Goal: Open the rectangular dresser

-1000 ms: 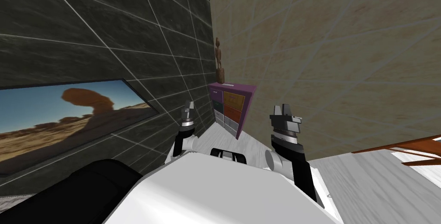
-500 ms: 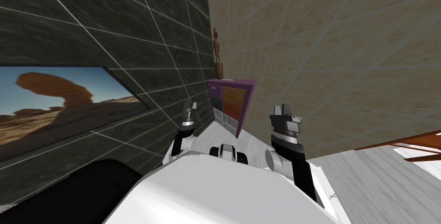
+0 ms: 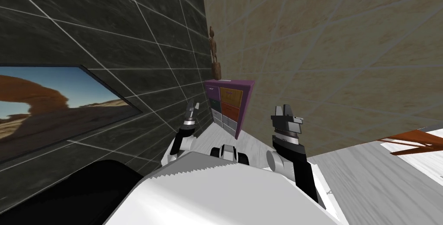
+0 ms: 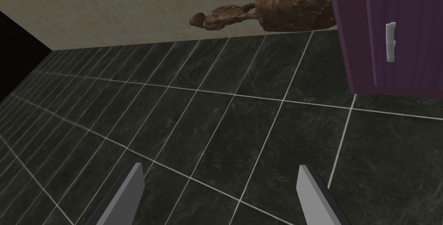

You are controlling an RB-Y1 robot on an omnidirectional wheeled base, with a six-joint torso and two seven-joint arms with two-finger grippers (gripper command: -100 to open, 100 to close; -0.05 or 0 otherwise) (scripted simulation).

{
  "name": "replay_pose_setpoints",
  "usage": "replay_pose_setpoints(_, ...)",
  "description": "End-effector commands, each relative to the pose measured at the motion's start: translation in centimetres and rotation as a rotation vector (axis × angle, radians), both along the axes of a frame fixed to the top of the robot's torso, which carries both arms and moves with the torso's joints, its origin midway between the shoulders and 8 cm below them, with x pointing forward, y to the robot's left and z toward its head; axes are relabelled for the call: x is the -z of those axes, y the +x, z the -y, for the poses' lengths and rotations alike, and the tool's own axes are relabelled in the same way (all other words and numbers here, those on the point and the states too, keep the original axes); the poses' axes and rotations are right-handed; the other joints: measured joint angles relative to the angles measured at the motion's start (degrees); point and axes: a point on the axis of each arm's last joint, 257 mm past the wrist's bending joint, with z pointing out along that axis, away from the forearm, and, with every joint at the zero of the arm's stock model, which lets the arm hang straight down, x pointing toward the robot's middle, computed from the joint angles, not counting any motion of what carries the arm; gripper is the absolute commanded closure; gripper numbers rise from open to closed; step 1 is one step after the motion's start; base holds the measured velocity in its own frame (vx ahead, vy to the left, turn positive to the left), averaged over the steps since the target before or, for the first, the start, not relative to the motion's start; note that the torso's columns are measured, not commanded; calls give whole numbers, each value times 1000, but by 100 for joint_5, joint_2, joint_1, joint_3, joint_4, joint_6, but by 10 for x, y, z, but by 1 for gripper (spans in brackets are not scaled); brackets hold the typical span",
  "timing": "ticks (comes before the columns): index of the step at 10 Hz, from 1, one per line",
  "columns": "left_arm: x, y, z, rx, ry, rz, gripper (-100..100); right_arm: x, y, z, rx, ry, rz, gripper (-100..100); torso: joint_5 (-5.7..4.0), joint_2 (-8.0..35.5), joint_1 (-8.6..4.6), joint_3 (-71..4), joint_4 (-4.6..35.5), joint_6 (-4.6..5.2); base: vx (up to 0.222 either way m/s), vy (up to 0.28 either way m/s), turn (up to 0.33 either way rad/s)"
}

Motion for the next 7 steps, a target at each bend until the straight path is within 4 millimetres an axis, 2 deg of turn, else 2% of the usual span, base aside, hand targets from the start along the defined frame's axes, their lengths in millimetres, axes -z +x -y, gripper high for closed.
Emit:
replay_pose_setpoints(1,4,8,4,16,1,-51,-100,0,0,0,0,0,0,0,1,0,1,0,0,0,54,-46,-91)
replay_pose_setpoints(7,13,21,11,41,-4,-155,-100,0,0,0,0,0,0,0,0,1,-1,1,0,-1,58,-38,-72)
